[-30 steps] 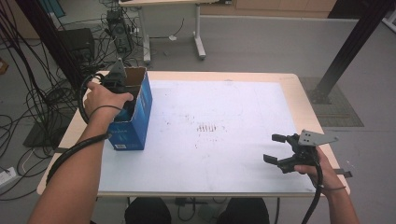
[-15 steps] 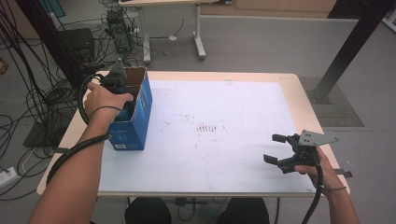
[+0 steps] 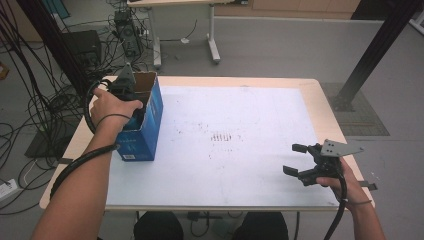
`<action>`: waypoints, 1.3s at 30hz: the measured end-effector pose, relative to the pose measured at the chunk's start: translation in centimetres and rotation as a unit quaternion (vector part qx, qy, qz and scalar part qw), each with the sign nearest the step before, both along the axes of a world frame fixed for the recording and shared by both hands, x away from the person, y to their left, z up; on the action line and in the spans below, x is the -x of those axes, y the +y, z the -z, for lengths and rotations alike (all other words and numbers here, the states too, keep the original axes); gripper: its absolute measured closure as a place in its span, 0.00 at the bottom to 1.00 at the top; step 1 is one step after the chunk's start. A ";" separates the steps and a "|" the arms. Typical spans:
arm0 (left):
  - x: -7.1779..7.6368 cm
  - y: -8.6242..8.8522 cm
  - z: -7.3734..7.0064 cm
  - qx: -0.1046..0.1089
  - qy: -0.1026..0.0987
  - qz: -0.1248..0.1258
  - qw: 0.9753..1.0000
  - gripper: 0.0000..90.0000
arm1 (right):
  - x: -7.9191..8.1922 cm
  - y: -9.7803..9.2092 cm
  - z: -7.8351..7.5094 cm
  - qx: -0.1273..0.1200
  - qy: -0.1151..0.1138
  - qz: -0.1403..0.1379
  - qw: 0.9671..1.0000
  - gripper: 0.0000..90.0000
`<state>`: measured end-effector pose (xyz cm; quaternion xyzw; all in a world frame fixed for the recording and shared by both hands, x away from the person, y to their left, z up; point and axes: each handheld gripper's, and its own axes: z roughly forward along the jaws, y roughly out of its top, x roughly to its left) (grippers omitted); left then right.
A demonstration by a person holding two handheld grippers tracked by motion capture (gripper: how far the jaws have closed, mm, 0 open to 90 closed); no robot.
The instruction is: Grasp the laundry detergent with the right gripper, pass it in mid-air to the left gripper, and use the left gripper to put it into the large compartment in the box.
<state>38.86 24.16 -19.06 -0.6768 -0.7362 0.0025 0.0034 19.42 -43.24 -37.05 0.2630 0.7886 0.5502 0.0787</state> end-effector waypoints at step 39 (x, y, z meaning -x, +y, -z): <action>0.1 0.4 0.1 0.006 -0.001 -0.005 1.000 0.41 | -0.1 0.0 0.2 -0.003 0.002 -0.001 1.000 0.10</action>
